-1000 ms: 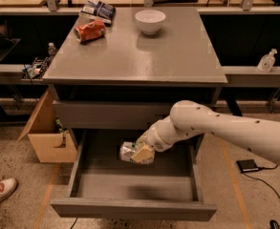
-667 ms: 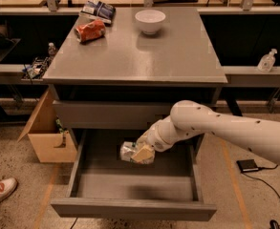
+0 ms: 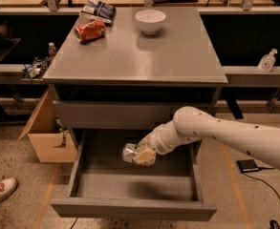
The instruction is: Place 7up can into middle drawer
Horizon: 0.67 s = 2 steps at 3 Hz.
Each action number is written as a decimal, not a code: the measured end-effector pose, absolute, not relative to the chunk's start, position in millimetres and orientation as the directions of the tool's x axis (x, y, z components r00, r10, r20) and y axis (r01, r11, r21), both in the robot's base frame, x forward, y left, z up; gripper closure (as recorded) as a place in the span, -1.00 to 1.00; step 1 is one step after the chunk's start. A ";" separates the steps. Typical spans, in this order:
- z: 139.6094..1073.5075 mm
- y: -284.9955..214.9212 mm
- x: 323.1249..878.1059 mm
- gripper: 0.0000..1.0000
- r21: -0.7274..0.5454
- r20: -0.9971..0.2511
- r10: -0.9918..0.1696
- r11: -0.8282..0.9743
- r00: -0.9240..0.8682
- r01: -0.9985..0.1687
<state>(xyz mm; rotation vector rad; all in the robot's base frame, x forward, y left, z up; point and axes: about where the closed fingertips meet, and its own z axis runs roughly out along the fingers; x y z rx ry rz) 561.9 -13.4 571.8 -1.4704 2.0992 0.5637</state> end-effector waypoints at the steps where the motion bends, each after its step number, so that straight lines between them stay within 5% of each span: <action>1: 548.6 -16.4 570.2 1.00 0.053 -0.626 -0.718 0.351 -0.305 -0.935; 2: 525.4 -19.7 577.2 1.00 0.056 -0.609 -0.717 0.387 -0.339 -0.920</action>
Offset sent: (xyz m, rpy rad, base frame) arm 0.0256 -0.0139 -0.0718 -0.0332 0.0271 -0.1210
